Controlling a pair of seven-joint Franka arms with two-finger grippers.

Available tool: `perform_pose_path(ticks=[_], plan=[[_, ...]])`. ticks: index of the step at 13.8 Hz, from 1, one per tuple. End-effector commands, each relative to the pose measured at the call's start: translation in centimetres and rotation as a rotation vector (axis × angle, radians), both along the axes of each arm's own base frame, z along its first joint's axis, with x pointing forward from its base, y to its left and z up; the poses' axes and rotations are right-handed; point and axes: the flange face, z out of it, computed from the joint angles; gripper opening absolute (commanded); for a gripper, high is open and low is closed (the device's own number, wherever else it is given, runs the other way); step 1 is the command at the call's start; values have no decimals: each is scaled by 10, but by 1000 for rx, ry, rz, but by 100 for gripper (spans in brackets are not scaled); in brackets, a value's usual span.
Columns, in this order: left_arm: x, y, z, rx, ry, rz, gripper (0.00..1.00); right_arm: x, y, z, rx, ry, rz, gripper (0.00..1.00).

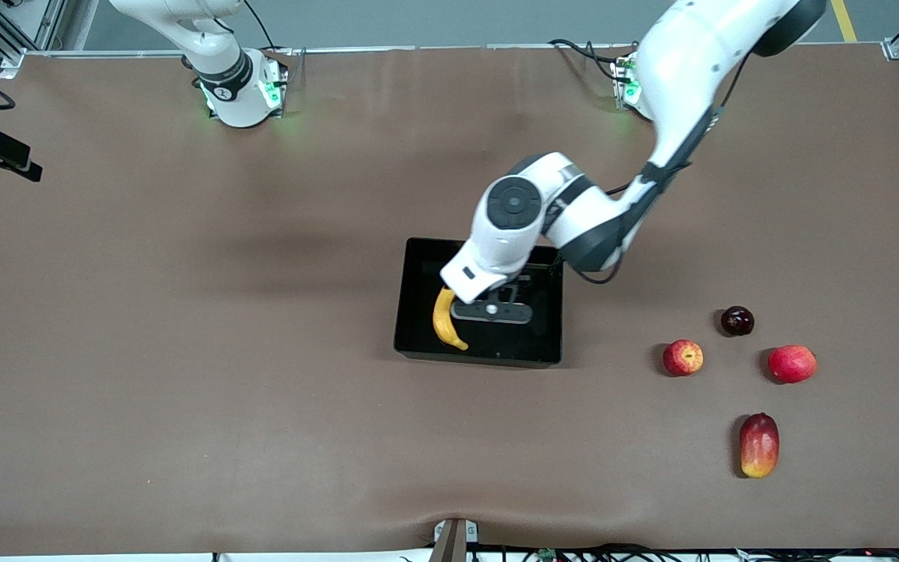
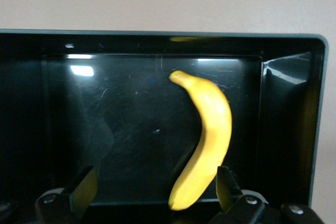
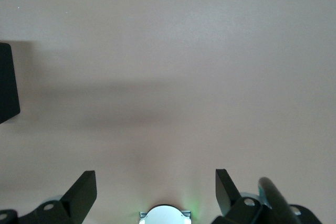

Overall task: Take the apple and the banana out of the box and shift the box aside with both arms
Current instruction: 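Move the left gripper back to the tray and grasp the banana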

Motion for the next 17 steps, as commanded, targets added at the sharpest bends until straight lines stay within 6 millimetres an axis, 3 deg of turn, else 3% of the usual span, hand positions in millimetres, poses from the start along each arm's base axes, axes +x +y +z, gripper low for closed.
perform_pose_path(ticks=[1,5,9,10,11,12,14,17], plan=[[-11,-29,-37,17,-44,17,100,3,-4,3,-3,-2,-2,100],[-23,-45,-82,1,-60,-1,100,3,-4,4,2,-6,-3,100],[-33,-52,-112,15,-65,-14,100,8,-7,-6,3,13,-9,100],[-34,-52,-115,17,-60,-11,76,9,-8,-8,3,14,-11,100],[-36,-53,-118,19,-56,-7,29,10,-7,-9,3,16,-8,100],[-43,-60,-117,19,-59,-13,0,10,-7,-11,1,20,-9,100],[-41,-59,-109,26,-66,-16,0,18,-10,-28,-4,59,-8,100],[-33,-50,-52,83,-85,-8,0,17,-28,-32,-12,69,-43,100]])
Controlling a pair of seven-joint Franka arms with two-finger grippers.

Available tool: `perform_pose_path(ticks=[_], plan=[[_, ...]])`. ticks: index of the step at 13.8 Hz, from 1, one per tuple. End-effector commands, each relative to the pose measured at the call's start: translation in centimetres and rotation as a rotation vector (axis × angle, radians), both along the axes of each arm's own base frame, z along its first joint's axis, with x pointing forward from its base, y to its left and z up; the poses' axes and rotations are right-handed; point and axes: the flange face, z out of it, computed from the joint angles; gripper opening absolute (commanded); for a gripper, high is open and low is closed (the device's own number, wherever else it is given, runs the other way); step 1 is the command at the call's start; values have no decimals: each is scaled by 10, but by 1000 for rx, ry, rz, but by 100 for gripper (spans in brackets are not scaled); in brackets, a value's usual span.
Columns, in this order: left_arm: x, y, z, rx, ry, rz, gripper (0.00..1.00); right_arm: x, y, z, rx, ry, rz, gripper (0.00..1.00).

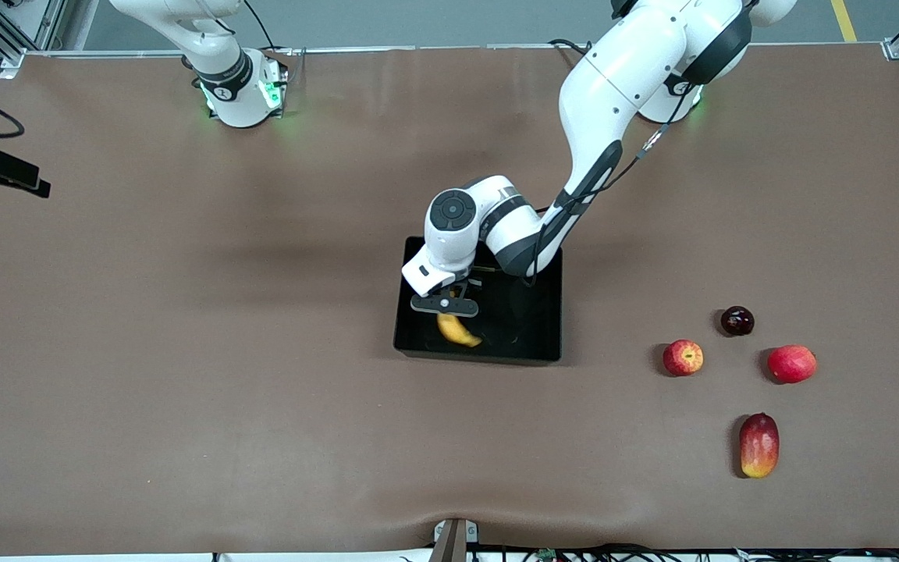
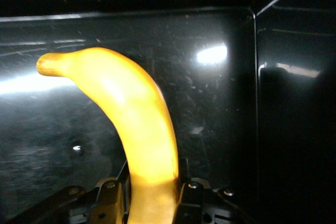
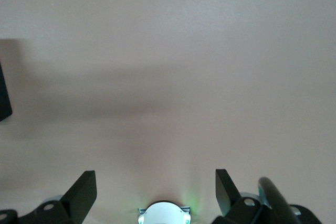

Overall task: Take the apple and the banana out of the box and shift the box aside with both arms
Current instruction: 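Lift the banana with the left gripper while the right gripper reaches the tray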

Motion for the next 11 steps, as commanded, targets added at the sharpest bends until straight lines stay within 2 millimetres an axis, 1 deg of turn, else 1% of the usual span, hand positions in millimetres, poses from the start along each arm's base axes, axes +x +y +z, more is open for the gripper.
perform_pose_path(ticks=[1,2,3,4,5,6,7,8,9,10,11], plan=[[9,8,66,39,-63,21,0,0,-16,0,-11,8,-21,100],[12,8,86,26,-85,11,0,1,-16,-3,-11,13,-21,100],[19,15,114,12,-116,11,0,6,-18,-15,-10,36,-24,100],[27,26,134,14,-128,24,0,10,-20,-23,-5,54,-27,100],[34,37,158,18,-144,26,0,8,-15,-27,9,77,-23,100],[41,51,176,26,-145,11,0,9,-1,-28,29,87,-13,100],[53,73,192,46,-144,-18,0,12,19,-32,68,87,-4,100],[68,99,202,61,-127,-32,0,15,36,-37,99,85,-32,100],[79,120,211,61,-111,-53,0,19,55,-42,111,76,-50,100],[95,149,220,71,-104,-69,0,22,83,-52,105,75,-49,100],[110,180,222,78,-87,-88,0,23,113,-66,89,75,-92,100]])
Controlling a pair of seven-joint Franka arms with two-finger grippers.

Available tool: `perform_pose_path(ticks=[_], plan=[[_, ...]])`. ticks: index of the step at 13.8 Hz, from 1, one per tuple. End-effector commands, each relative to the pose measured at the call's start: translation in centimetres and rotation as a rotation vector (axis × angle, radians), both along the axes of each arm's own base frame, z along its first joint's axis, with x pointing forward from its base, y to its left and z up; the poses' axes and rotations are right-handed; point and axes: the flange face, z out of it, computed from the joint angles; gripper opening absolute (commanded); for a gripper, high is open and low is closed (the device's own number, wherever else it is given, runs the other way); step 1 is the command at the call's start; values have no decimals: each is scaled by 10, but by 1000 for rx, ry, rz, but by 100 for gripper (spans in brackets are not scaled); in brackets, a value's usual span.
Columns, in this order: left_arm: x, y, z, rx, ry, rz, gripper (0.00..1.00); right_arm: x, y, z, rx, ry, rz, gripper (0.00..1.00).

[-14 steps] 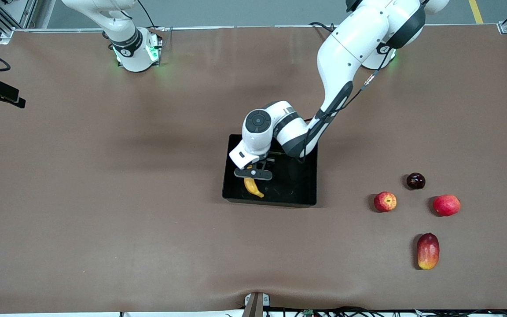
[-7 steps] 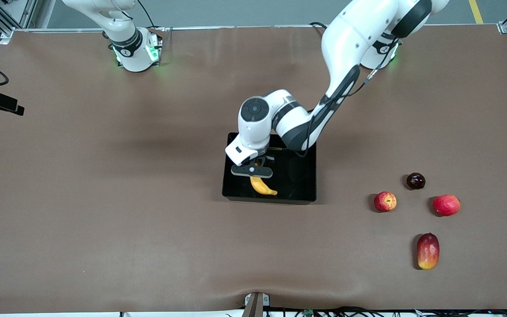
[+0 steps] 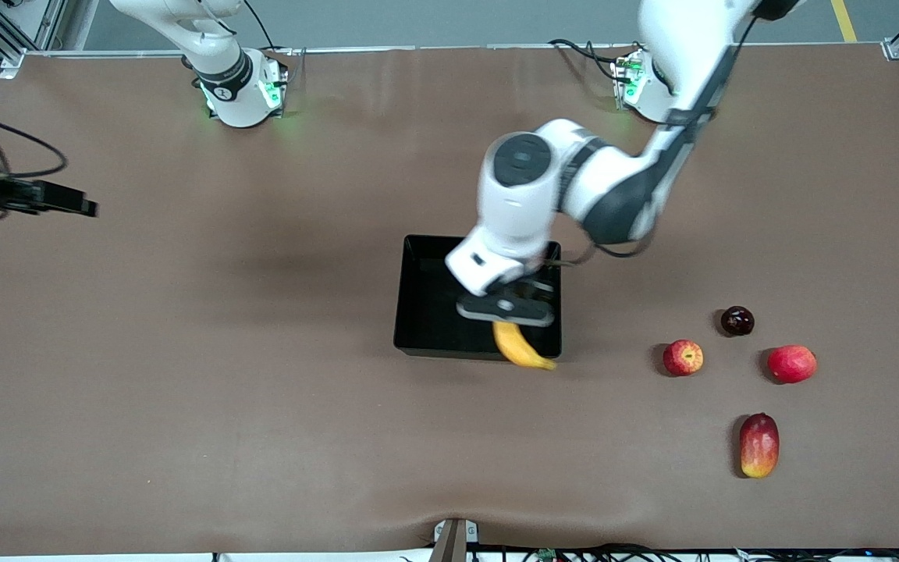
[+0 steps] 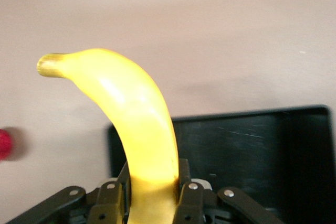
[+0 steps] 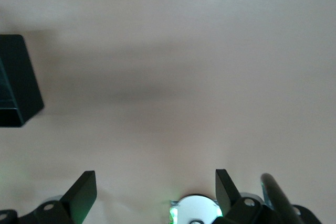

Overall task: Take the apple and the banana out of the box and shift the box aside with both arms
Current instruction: 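Lift the banana with the left gripper while the right gripper reaches the tray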

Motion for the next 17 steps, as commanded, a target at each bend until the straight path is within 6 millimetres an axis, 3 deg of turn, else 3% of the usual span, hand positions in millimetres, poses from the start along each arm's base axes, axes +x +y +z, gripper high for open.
perform_pose_path(ticks=[1,3,5,8,10,12,14,17], plan=[[29,73,12,4,46,-70,0,-1,76,-36,-29,7,-95,100],[53,127,12,12,61,-144,0,-3,137,-73,-35,-19,-118,100],[73,177,1,33,79,-219,0,0,179,-110,-21,-23,-103,100],[95,239,-33,55,120,-339,0,10,229,-168,14,-27,-78,100],[108,283,-60,59,138,-433,0,16,251,-204,21,-40,-56,100],[119,313,-85,61,116,-547,0,20,270,-236,23,-68,-40,100],[124,324,-105,68,101,-630,0,27,290,-257,50,-105,-99,100],[132,349,-137,70,66,-678,0,26,328,-273,68,-111,-146,100]])
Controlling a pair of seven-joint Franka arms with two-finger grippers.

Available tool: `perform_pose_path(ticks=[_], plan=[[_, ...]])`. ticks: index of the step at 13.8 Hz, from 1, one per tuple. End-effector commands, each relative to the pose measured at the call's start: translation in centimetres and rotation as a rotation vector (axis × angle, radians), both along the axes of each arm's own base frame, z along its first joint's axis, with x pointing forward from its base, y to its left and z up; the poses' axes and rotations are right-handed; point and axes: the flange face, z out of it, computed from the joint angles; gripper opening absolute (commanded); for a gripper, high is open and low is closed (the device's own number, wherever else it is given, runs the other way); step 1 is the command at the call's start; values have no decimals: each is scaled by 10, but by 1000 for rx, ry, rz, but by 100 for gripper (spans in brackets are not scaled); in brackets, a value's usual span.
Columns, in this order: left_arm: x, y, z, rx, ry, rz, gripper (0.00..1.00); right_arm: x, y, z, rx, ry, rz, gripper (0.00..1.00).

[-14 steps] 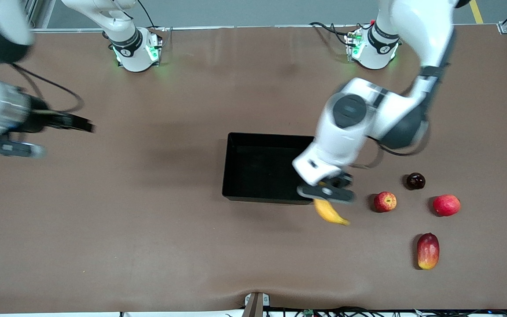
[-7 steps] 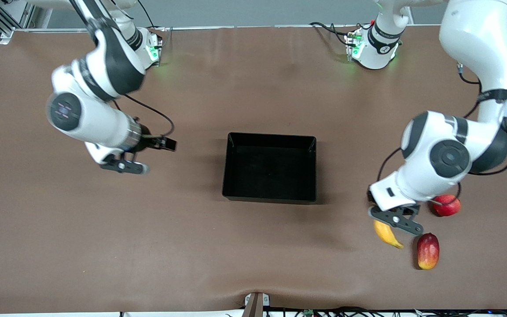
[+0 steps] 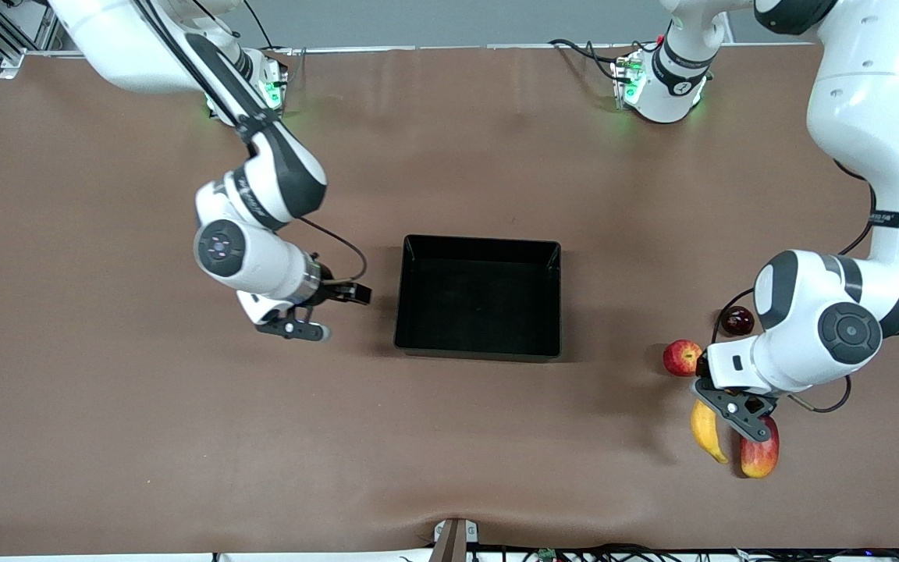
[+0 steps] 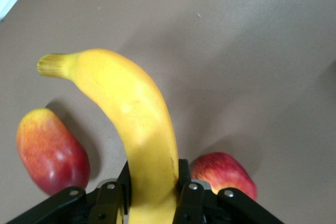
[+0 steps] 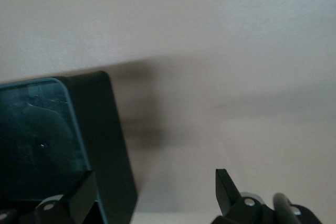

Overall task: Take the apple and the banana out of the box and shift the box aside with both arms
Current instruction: 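Lower the banana by the mango while the right gripper grasps the tray rim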

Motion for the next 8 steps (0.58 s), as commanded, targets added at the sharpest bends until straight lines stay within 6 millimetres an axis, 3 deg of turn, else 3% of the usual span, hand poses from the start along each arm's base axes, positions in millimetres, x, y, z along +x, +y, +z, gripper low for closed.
perform_pose_path(ticks=[1,4,6,8], plan=[[6,11,-14,-11,-45,-35,0,-4,44,-14,-6,6,5,100],[8,22,-38,-17,-51,-41,0,-7,61,-37,-28,-8,4,99],[6,22,-52,-27,-42,-22,0,-18,88,-39,-38,-18,35,61],[1,33,-70,-42,-56,6,7,-17,86,-41,-92,-63,94,15]])
